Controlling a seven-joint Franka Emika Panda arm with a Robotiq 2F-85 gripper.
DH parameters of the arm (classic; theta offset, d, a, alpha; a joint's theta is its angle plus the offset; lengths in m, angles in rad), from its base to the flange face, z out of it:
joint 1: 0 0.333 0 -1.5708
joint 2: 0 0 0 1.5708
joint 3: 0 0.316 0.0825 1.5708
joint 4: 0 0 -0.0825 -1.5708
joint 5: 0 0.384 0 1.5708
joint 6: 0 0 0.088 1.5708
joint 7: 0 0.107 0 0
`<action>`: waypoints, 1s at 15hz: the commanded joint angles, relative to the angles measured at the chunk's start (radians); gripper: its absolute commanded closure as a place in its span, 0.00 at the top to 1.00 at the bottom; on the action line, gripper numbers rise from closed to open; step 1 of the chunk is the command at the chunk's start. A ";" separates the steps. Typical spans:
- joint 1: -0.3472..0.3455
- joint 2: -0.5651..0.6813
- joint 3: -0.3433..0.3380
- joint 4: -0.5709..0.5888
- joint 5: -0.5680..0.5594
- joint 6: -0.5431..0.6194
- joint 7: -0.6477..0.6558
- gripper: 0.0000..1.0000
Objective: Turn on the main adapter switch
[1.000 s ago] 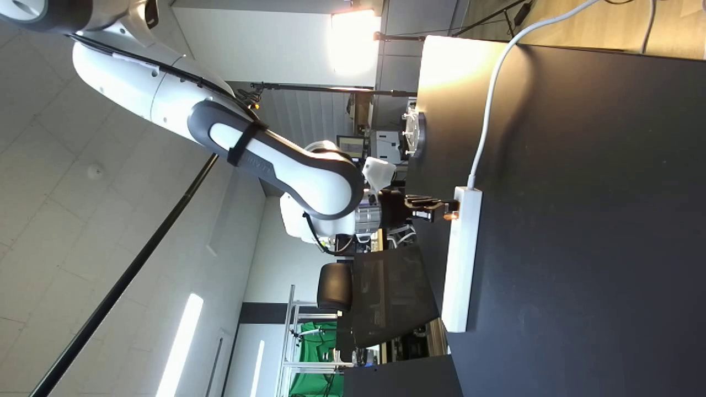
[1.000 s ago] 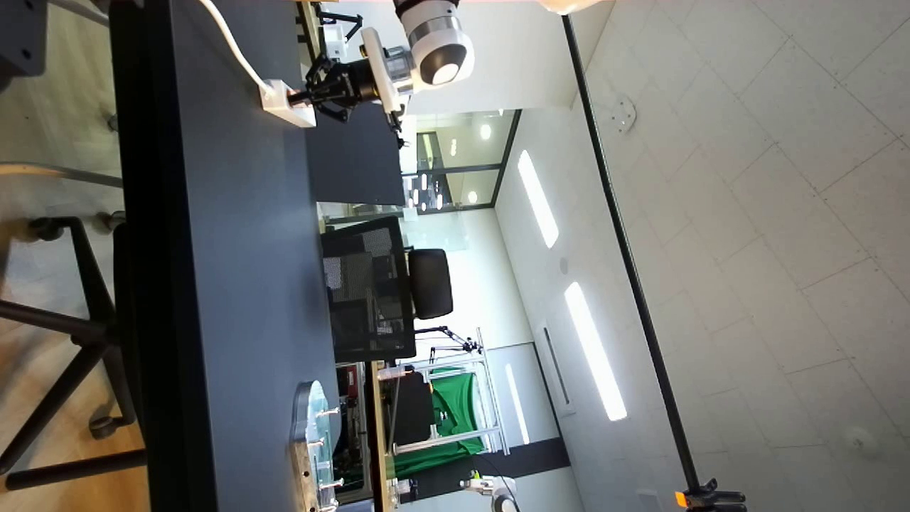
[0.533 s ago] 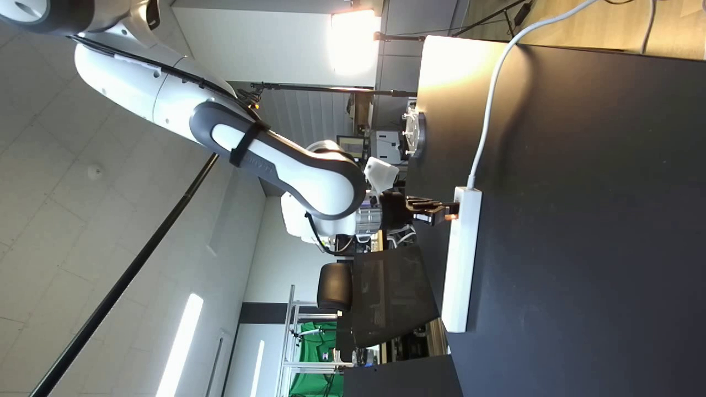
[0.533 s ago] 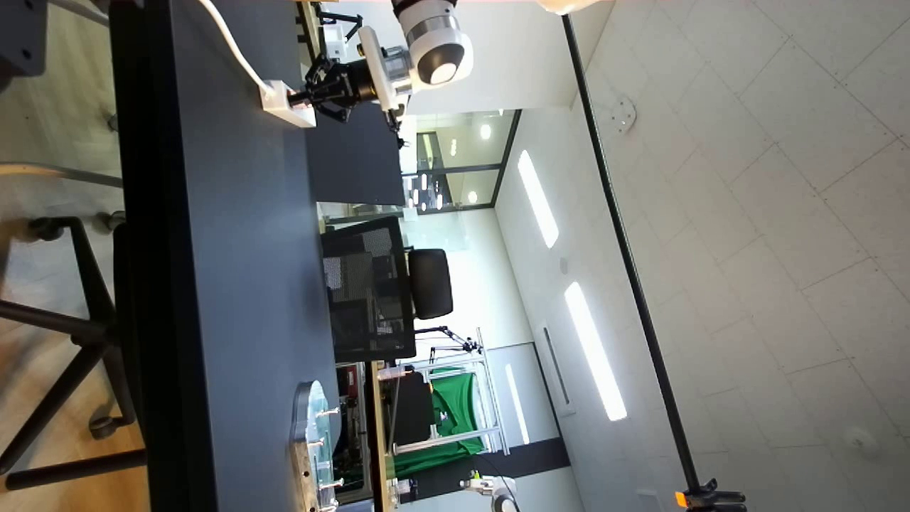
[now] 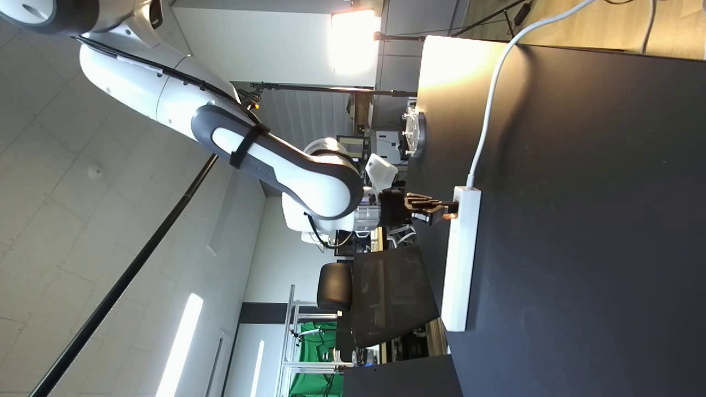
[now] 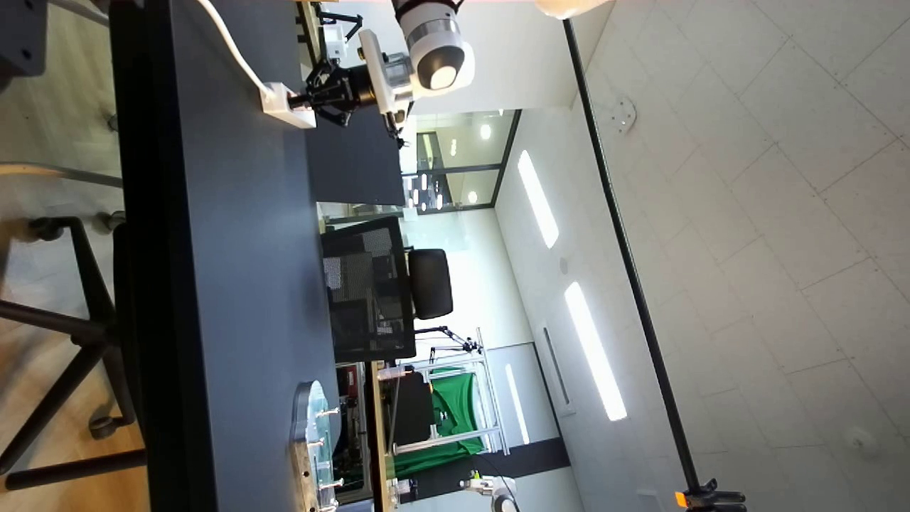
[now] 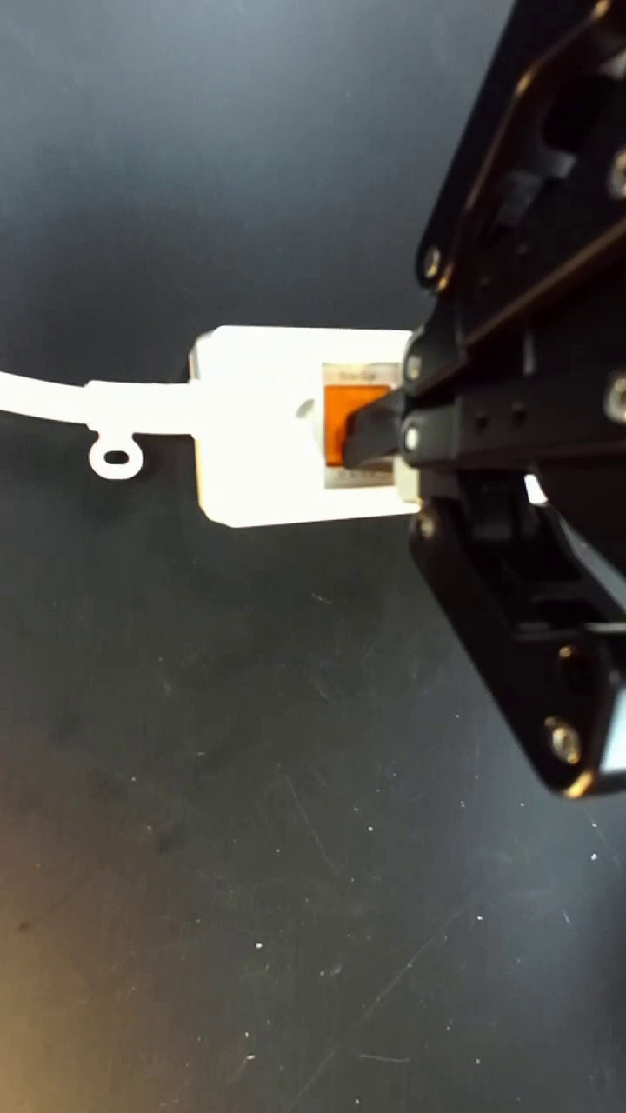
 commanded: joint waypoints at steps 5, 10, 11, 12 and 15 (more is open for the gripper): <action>-0.210 0.103 0.141 0.111 0.201 -0.038 -0.264 0.00; -0.371 0.187 0.270 0.251 0.382 -0.259 -0.558 0.00; -0.375 0.207 0.262 0.286 0.405 -0.305 -0.589 0.00; -0.376 0.217 0.255 0.317 0.426 -0.354 -0.610 0.00; -0.351 0.238 0.212 0.390 0.457 -0.442 -0.605 0.00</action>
